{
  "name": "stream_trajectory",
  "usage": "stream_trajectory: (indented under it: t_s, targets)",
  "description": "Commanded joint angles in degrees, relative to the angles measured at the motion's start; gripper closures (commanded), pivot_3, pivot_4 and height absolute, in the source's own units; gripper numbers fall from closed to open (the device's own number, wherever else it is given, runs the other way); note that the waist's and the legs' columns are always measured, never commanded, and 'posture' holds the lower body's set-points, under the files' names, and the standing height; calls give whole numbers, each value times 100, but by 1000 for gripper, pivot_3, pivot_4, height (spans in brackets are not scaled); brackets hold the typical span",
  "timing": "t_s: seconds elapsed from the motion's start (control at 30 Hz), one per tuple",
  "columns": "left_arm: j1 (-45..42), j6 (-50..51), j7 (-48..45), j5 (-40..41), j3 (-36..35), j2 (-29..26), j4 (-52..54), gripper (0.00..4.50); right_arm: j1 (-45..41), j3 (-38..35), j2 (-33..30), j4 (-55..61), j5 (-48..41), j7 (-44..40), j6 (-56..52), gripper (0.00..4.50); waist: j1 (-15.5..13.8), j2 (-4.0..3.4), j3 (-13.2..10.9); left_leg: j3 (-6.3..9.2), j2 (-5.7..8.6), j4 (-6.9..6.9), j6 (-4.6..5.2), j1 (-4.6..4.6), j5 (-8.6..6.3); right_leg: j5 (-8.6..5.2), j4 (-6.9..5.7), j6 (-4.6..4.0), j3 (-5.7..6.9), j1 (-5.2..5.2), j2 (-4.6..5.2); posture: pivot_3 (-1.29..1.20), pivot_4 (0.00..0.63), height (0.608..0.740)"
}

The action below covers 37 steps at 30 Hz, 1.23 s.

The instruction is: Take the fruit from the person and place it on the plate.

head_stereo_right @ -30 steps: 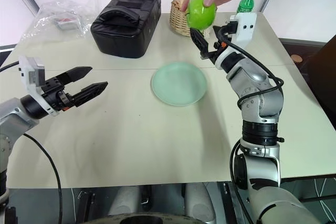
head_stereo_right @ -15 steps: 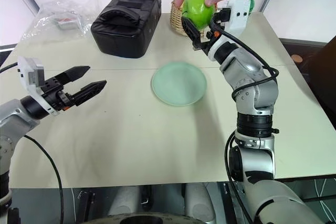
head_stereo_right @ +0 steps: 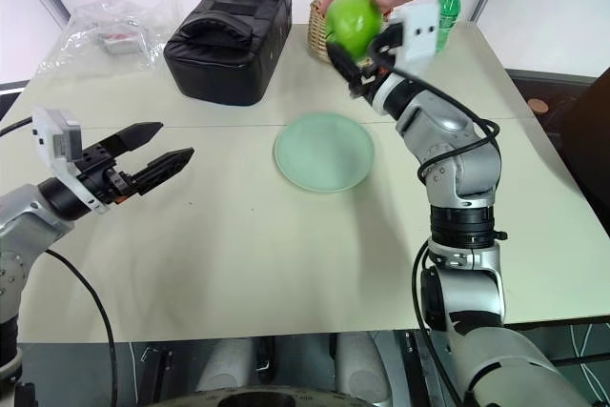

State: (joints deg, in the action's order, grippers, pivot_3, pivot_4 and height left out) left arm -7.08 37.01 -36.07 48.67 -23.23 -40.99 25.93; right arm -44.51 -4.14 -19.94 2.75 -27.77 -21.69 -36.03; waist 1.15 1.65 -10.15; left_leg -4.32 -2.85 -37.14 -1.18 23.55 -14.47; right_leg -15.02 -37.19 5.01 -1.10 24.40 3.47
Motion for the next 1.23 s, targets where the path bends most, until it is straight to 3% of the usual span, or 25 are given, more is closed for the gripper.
stream_trajectory:
  t_s: [0.03, 0.2, 0.4, 0.5, 0.77, 0.97, 1.23]
  targets:
    - [109, -55, 21, -95, -87, -67, 111, 0, 327, 726, -124, 215, 318, -389, -171, 1509, 7, 0, 0, 0, 0, 1, 0, 0, 0, 0, 0, 0, 0, 0, 0, 0, 150, 740]
    - [438, 46, 128, -318, -19, -107, 215, 0, 508, 1175, 48, 97, 707, -377, -130, 1509, 4, -1, -1, -1, 0, 1, 0, 2, 0, 0, 0, 0, -1, 5, 0, 0, 150, 740]
    - [630, 62, 208, -347, -53, -81, 382, 0, 508, 1124, 31, -192, 1018, -334, -179, 1509, -28, 0, -1, -1, 2, -2, 0, 4, 0, -1, 2, -2, -1, 3, 8, 0, 150, 740]
    - [667, 28, 201, -359, -61, -81, 411, 0, 511, 1063, 9, -231, 1024, -398, -245, 43, -16, 0, -1, -2, 2, -1, 0, 4, 0, -2, 2, -3, 0, 4, 7, 0, 150, 740]
    - [616, -5, 196, -376, -56, -55, 379, 0, 491, 850, -39, -212, 1132, -318, -293, 43, -9, 0, -1, -1, 2, 0, 0, 4, 0, -2, 2, -3, 0, 5, 4, 0, 150, 740]
    - [479, -94, 328, -373, -180, 93, 215, 0, 183, -53, -232, -361, 778, -381, -134, 43, -25, 0, -1, -2, 3, -1, 0, 4, 0, -1, 3, -3, 0, 4, 6, 0, 150, 740]
    - [220, -775, 897, -874, -452, 602, -403, 0, 436, -668, -624, -1331, 1133, -349, 1251, 43, -22, 2, 0, -1, 4, 0, 0, 4, 0, 0, 7, 0, 0, 1, 2, 0, 150, 740]
